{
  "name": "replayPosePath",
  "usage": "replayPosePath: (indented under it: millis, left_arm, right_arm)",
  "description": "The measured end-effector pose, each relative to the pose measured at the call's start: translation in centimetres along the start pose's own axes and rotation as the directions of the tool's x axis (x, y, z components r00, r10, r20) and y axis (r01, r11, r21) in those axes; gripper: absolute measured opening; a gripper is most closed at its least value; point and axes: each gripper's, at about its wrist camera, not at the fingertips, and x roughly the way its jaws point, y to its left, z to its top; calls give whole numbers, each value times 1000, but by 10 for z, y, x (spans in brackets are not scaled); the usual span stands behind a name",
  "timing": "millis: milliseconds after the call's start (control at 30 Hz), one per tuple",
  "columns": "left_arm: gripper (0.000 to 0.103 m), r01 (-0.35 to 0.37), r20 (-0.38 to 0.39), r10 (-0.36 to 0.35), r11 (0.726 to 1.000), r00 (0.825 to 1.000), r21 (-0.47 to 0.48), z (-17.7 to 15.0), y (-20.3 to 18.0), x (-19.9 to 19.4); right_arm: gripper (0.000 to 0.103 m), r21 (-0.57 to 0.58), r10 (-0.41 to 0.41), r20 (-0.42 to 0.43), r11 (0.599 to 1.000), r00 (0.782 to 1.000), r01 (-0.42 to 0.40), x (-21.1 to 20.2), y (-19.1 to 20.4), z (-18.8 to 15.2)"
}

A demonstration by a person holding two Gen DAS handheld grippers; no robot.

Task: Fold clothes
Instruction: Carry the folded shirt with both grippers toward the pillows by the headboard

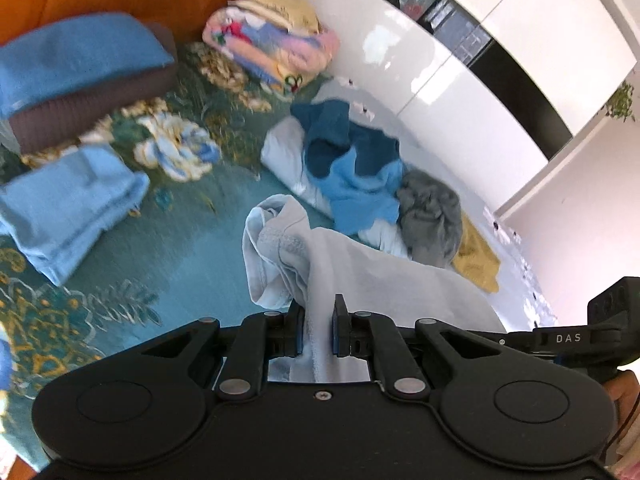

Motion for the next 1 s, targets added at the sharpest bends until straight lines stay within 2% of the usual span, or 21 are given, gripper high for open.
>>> replayPosePath:
  millis: [267, 367, 467, 600, 667, 833, 1000]
  left_arm:
    - [9, 10, 67, -14, 998, 998, 60, 30, -4, -57]
    - [9, 16, 100, -22, 998, 995, 53, 38, -4, -72]
    - [9, 10, 117, -21, 996, 993, 89, 44, -8, -84]
    - [9, -17, 151, 5, 997, 988, 80, 47, -11, -99]
    - [9, -39, 181, 30, 998, 983, 46, 45, -11, -108]
    - [9, -120, 260, 124, 992, 958, -30, 31, -18, -134]
    - [9, -220, 336, 249, 968, 908, -123, 9, -38, -154]
  right_arm:
    - [7, -102, 13, 6, 995, 1000, -13, -15, 69, 12]
    - [7, -140, 10, -4, 990, 1000, -11, -19, 89, 17]
    - [7, -158, 11, -3, 987, 1000, -12, -21, 104, 22]
    - [7, -217, 23, -18, 976, 1000, -27, -19, 124, 30]
    - [7, -252, 34, -32, 967, 999, -41, -17, 132, 35]
    - [7, -318, 102, -56, 941, 993, -115, -12, 145, 46]
    - [7, -386, 158, -119, 902, 980, -193, -6, 155, 54]
